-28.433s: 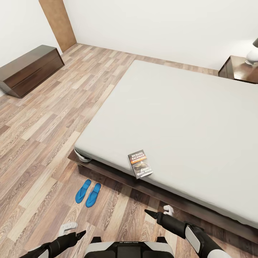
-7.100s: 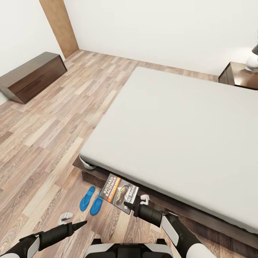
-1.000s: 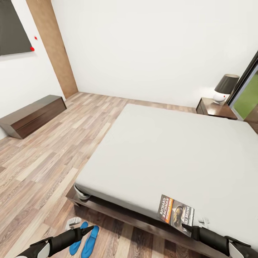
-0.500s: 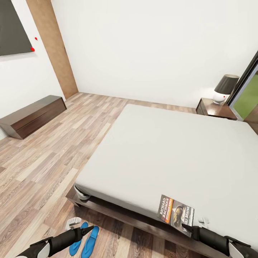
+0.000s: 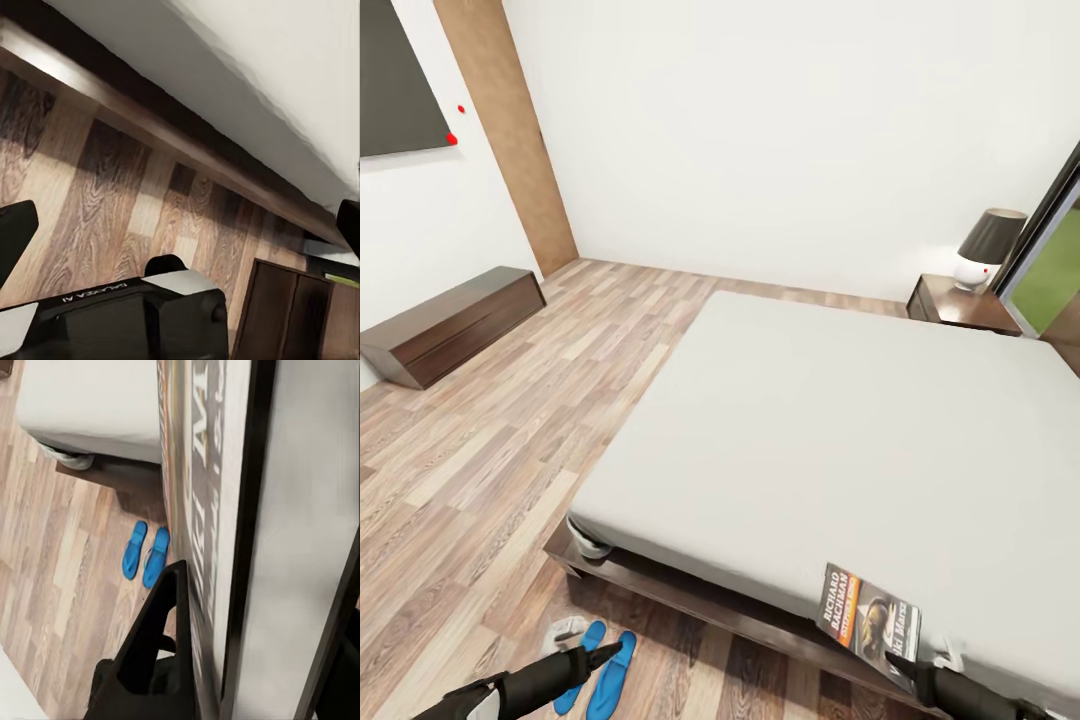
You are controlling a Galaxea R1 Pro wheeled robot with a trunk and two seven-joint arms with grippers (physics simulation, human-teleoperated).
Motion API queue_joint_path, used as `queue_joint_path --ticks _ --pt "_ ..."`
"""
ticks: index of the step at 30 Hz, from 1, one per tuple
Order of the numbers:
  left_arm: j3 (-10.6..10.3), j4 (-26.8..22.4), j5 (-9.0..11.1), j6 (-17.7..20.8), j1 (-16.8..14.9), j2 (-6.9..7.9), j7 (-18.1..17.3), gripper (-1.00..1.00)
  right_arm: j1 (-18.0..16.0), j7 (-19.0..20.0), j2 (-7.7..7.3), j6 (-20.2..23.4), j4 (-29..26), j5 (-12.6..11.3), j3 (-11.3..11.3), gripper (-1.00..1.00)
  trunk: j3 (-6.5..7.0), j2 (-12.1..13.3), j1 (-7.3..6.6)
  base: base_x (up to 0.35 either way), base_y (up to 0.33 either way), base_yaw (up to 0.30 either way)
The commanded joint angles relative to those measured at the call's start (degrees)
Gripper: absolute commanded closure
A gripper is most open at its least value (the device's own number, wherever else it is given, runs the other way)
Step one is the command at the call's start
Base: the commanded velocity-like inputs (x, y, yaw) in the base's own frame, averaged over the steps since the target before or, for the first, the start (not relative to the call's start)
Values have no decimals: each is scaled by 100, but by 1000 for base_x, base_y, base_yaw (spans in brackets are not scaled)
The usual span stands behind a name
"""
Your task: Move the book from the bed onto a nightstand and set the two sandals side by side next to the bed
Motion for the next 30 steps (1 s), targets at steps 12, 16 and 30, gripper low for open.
queue_joint_path --ticks 12,16,30 --pt "40 251 -66 -590 465 29 1190 -100 -5 27 -8 -330 138 -27 42 100 -7 -8 2 0 0 0" --pt "-162 251 -71 -730 551 40 1213 -100 -5 27 -8 -331 138 -28 42 100 -7 -8 2 0 0 0" --pt "-728 253 -64 -770 571 9 1227 -100 -7 35 -8 -340 138 -28 42 100 101 -8 2 0 0 0"
